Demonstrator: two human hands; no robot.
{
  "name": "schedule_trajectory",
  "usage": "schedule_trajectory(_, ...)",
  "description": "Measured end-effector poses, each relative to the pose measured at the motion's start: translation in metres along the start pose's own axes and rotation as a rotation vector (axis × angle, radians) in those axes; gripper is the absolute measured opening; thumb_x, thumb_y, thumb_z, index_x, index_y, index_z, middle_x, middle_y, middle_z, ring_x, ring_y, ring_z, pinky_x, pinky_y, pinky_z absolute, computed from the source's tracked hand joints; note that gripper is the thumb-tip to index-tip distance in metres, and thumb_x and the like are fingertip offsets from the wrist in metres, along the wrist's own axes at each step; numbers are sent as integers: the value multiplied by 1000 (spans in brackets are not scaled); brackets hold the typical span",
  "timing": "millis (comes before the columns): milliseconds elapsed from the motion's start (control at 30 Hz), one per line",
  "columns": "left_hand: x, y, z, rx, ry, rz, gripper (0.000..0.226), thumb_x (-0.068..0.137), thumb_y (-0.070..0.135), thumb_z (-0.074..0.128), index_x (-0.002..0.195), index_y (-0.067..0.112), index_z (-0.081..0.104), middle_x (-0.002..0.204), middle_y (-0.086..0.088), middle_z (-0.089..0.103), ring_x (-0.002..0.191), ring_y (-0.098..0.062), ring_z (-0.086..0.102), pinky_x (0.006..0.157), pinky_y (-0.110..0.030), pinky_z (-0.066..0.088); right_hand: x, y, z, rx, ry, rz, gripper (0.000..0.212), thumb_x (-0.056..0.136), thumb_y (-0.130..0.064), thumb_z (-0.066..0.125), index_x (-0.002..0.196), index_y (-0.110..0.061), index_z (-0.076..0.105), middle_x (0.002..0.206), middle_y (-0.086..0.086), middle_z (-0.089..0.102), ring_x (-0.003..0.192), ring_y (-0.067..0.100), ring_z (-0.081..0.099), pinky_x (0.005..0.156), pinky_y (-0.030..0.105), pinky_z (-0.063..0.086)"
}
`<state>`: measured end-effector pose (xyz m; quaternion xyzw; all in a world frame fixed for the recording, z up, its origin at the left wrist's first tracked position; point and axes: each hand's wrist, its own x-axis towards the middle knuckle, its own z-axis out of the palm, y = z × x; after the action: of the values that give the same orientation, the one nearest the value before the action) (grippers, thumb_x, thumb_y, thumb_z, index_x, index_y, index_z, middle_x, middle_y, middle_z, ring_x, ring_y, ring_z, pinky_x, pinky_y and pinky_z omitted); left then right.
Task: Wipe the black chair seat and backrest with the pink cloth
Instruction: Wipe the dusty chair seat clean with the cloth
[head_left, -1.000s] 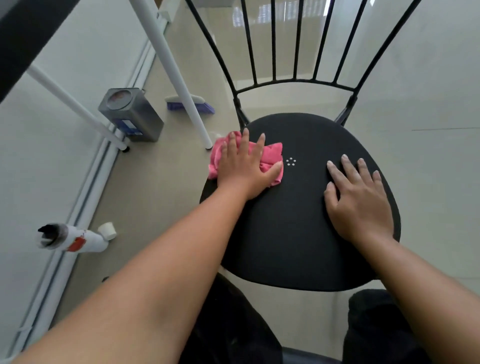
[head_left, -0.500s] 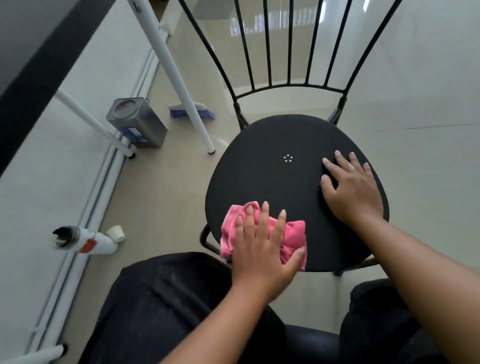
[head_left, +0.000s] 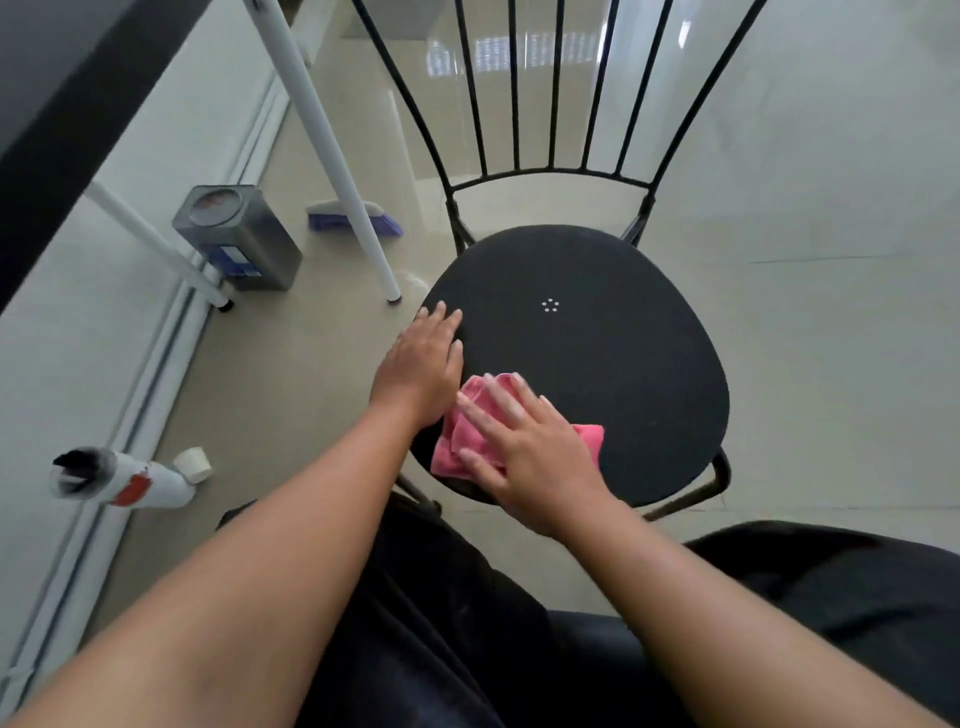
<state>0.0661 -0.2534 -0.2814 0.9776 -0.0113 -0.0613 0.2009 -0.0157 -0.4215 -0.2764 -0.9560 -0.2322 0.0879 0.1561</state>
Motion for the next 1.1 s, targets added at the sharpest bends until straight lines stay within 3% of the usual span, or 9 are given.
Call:
schedule_trajectory(200,0,-7,20,84,72,64,48,102,31,33,149,28,34,160,0,23,149,-22,13,121,-39,6,-44,78,1,-251,-14,-24,55,99,-55,20,152,-40,12,161,-6,10,149,22,1,118,50,17)
schedule_trajectory(367,0,-4,25,178,69,76,52,101,38,29,152,29,27,161,-1,19,149,-23,11,121,-40,6,1,157,-40,-220,-8,452,58,94,-61,8,150,-45,8,162,-10,-2,148,15,-11,119,46,7)
schedule_trajectory(467,0,-6,23,186,54,69,55,98,42,25,151,31,28,161,1,18,149,-21,10,121,-39,6,68,152,-42,-156,45,584,59,95,-60,13,151,-43,4,162,-4,-6,148,21,-11,119,48,3)
schedule_trajectory(567,2,-6,21,167,54,57,58,95,45,22,151,33,29,161,4,19,149,-18,10,121,-38,6,95,106,-30,-152,40,428,58,97,-57,14,151,-42,2,162,-4,-9,147,23,-16,119,50,-1)
schedule_trajectory(700,1,-7,23,203,33,65,66,91,51,11,153,31,23,162,3,15,149,-18,7,121,-37,3,34,89,-19,-186,-15,83,55,98,-54,17,151,-44,6,160,-10,-5,148,19,-14,119,46,1)
schedule_trajectory(767,0,-8,25,231,32,71,67,91,53,11,153,31,21,162,2,14,150,-18,6,121,-39,4,18,118,-26,-233,13,131,53,98,-54,17,150,-45,8,160,-12,-2,148,16,-11,120,44,5)
schedule_trajectory(867,1,-9,27,235,40,78,66,91,53,14,153,32,21,162,3,14,150,-17,5,121,-39,5,60,156,-41,-194,31,387,54,99,-54,15,151,-45,6,162,-10,-6,147,15,-14,120,43,3)
schedule_trajectory(1033,-1,-8,24,229,42,58,64,92,55,15,153,36,18,162,7,10,149,-12,0,121,-36,1,155,163,-50,-136,144,611,57,95,-55,16,150,-42,12,161,-1,15,137,32,28,104,49,28)
schedule_trajectory(1100,0,-8,25,228,42,59,63,92,55,17,153,36,18,162,7,10,150,-13,1,121,-36,1,159,162,-49,-164,149,626,57,96,-54,16,151,-40,13,160,-1,19,132,34,34,101,48,30)
